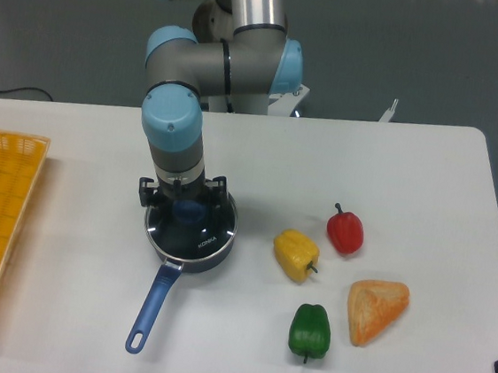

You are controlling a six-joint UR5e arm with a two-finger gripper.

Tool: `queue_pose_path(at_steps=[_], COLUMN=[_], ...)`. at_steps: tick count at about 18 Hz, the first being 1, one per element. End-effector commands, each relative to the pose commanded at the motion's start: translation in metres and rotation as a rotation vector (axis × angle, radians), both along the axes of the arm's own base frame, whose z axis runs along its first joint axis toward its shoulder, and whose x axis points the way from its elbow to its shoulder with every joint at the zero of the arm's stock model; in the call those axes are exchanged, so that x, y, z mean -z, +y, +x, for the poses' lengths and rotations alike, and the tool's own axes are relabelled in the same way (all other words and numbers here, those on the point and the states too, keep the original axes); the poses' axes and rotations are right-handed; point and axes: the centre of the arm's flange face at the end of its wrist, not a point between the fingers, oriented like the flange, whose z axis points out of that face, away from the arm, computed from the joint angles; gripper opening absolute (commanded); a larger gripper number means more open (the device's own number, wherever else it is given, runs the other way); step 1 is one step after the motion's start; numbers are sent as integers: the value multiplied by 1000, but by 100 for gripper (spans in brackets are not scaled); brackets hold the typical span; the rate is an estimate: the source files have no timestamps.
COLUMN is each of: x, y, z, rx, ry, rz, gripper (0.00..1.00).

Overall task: Open the lid
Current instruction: 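Lift the glass lid up off the saucepan by its knob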

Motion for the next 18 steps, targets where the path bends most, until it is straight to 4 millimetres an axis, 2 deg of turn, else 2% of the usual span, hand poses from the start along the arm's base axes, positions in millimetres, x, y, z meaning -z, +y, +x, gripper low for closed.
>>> queue_pose_path(at_steps=[6,8,13,14,15,18], x=[-2,-2,-6,-6,-7,-9], y=[0,0,-1,-1,-1,-1], z=[1,0,0,0,0,0], rx=[0,0,-3,-3,-3,-6], ry=[2,1,4,5,5,0], rz=[5,3,10,9,14,21], gripper=[70,70,62,57,47,47])
